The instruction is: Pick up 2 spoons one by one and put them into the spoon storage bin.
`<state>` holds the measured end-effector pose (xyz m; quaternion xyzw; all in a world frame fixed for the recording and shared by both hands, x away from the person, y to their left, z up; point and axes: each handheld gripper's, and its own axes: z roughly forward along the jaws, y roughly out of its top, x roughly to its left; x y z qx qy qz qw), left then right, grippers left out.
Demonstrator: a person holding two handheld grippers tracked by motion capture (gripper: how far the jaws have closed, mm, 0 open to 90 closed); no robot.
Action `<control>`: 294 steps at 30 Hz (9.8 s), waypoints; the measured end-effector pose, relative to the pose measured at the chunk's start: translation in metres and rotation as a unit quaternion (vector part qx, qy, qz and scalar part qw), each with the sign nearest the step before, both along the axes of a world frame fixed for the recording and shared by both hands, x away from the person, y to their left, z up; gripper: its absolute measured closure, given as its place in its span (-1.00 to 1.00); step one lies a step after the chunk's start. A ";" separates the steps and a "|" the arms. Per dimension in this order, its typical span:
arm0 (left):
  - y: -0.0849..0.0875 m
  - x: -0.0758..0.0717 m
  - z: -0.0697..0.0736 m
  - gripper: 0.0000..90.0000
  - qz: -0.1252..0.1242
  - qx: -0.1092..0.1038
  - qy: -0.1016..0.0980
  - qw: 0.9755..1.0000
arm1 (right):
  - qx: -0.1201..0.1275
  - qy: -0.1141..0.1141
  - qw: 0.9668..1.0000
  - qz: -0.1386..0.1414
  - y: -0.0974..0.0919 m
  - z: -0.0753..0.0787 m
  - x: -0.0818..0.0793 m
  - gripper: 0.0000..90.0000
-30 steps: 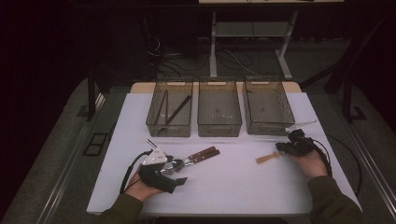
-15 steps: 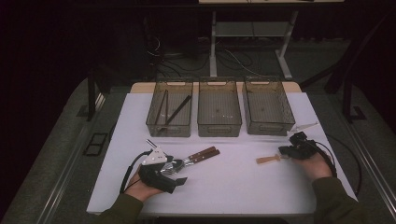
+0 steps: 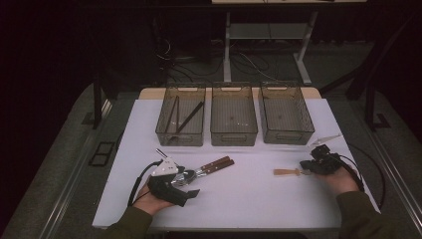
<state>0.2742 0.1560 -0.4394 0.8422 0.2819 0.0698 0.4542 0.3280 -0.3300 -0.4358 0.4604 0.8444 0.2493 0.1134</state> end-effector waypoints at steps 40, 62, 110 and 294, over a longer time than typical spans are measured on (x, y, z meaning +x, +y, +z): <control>-0.002 -0.001 0.000 -0.94 -0.005 0.004 0.000 1.000 | 0.074 -0.018 0.997 0.024 -0.016 0.013 -0.054 0.48; -0.003 -0.001 -0.001 -0.94 -0.006 0.007 0.001 1.000 | 0.075 -0.029 0.993 0.086 0.003 -0.001 -0.048 0.21; -0.004 -0.001 -0.001 -0.94 -0.012 0.010 0.003 1.000 | 0.074 -0.089 0.984 0.137 0.006 0.014 -0.052 0.46; 0.039 0.065 0.009 0.99 0.093 0.086 0.003 0.992 | 0.138 -0.130 0.979 0.073 0.045 -0.008 -0.074 -0.68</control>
